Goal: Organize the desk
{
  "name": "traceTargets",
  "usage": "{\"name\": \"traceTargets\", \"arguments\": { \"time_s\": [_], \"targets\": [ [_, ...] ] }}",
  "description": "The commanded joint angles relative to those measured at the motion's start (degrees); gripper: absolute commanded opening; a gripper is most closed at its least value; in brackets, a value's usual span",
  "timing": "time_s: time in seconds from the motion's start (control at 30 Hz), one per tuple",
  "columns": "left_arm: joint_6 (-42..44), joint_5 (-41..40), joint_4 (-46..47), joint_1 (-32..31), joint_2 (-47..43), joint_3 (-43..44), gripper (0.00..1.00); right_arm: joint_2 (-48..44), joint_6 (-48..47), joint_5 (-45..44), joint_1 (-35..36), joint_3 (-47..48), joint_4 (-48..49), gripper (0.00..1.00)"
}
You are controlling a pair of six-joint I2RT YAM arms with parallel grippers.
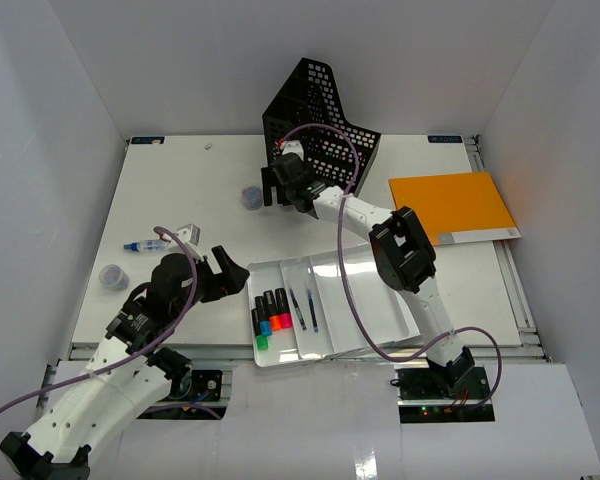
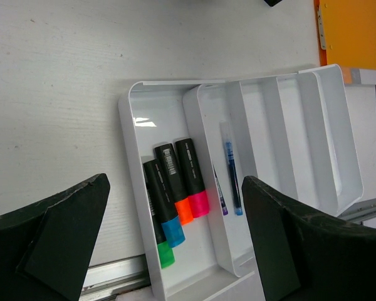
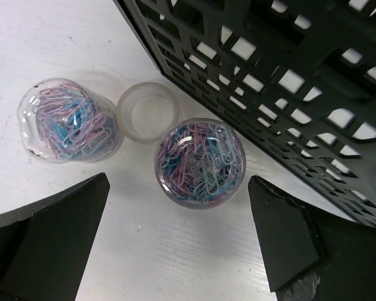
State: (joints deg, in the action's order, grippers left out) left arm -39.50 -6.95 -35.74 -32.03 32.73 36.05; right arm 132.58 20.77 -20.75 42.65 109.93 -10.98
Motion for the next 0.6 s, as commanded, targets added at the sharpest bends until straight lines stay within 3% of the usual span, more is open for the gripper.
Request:
{"name": "traceTargets", "arguments": {
  "time_s": [0.0,0.3,0.57],
  "targets": [
    [-0.93,-1.04,-0.64,-0.05,-0.92,2.0,0.98,1.81,3.84,-4.05,-0.2,2.75,0.96,1.0],
    [-1.98,-0.78,-0.82,-0.05,-1.7,1.92,0.98,3.47,3.06,-6.68,-0.18,2.07,2.95,0.88],
    [-2.3,-0.57,-1.23,-0.07,-1.45,2.31,0.98,2.35,2.29,-6.14,-0.17,-0.49,6.18,0.63]
  ]
}}
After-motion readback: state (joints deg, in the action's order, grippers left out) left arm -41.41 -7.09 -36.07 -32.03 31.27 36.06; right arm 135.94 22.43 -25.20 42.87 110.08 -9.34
